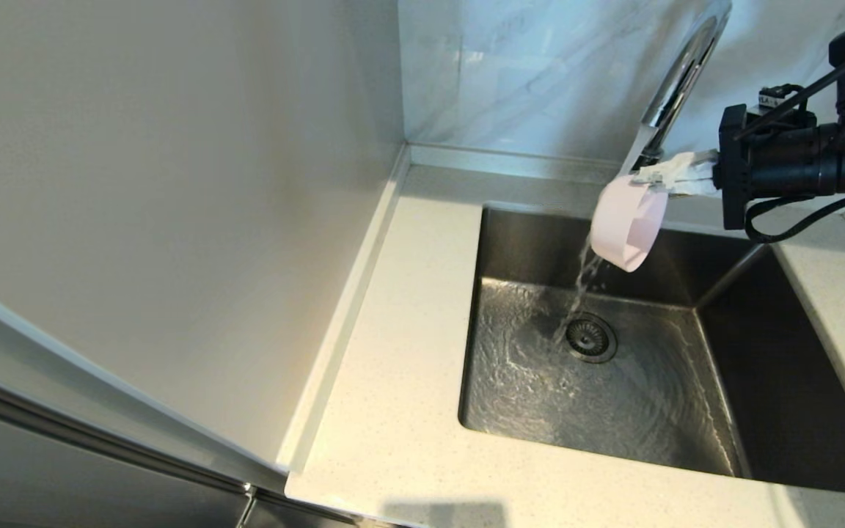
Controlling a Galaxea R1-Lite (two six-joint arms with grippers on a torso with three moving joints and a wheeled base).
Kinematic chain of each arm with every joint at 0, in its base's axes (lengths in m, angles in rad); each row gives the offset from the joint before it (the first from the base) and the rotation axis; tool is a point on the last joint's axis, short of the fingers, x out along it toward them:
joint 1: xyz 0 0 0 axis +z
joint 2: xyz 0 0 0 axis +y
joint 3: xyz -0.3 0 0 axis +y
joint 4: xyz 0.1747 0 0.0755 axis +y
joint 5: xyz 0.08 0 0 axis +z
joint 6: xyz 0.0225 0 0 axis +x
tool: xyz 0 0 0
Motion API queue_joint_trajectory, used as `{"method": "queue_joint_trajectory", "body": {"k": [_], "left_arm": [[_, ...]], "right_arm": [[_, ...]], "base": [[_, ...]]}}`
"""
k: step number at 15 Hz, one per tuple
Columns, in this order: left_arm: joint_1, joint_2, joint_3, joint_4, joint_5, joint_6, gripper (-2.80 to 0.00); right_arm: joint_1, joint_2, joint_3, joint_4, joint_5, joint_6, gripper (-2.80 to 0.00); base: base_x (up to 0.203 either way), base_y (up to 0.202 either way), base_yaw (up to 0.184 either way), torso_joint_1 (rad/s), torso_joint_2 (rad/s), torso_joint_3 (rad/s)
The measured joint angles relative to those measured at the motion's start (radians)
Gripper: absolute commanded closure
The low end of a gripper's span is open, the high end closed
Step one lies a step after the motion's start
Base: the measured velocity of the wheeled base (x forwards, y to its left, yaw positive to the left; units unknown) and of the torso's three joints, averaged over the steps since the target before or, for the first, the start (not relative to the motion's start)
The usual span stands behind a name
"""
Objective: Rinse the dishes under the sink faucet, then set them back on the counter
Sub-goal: Rinse the bowl
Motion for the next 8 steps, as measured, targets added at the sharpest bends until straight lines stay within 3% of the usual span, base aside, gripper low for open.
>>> {"method": "queue_joint_trajectory", "body": {"k": [8], "left_arm": [[0.0, 0.0, 0.0, 0.0, 0.0, 0.0, 0.0]], "right_arm": [[-0.004, 0.021, 0.014, 0.006, -0.098, -0.001, 0.0]], "base": [[0.0, 0.0, 0.0, 0.0, 0.0, 0.0]]}}
